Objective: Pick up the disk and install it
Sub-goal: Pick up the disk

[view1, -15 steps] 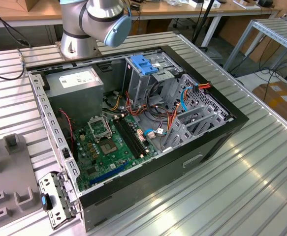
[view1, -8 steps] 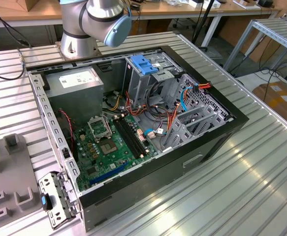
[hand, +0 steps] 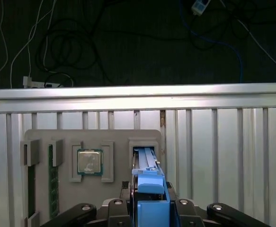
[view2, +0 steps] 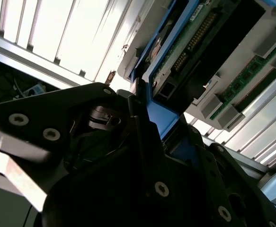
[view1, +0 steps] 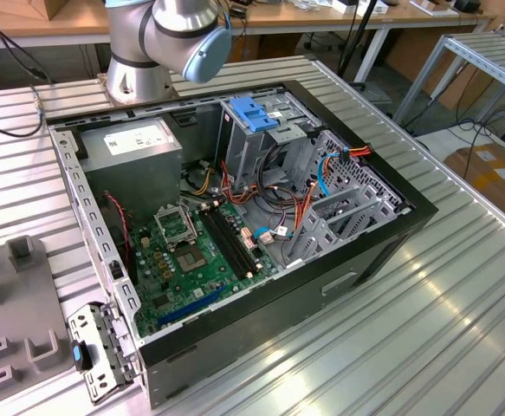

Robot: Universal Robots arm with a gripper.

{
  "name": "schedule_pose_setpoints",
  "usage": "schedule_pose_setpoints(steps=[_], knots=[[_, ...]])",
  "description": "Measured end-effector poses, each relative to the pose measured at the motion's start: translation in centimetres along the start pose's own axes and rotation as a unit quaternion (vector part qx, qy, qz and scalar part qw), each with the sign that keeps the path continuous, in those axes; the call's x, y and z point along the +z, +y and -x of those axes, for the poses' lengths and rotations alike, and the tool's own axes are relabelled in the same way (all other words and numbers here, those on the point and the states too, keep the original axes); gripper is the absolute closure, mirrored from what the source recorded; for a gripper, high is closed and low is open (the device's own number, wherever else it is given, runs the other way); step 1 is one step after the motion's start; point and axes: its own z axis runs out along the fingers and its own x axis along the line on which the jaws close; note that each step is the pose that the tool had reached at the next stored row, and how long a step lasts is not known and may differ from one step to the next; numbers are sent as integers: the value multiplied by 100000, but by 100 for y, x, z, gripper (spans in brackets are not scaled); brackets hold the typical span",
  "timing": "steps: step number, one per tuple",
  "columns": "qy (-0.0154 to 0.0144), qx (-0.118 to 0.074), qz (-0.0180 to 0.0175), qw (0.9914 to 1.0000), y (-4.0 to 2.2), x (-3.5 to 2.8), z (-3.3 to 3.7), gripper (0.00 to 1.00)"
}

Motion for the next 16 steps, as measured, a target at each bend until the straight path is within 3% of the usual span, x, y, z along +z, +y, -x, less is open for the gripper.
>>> schedule_pose_setpoints(steps=[4, 8, 16], knots=[[-6, -2, 7, 100000, 0, -110, -3, 63], [-13, -1, -2, 100000, 0, -111, -3, 63], [-15, 0, 6, 100000, 0, -225, -7, 63]])
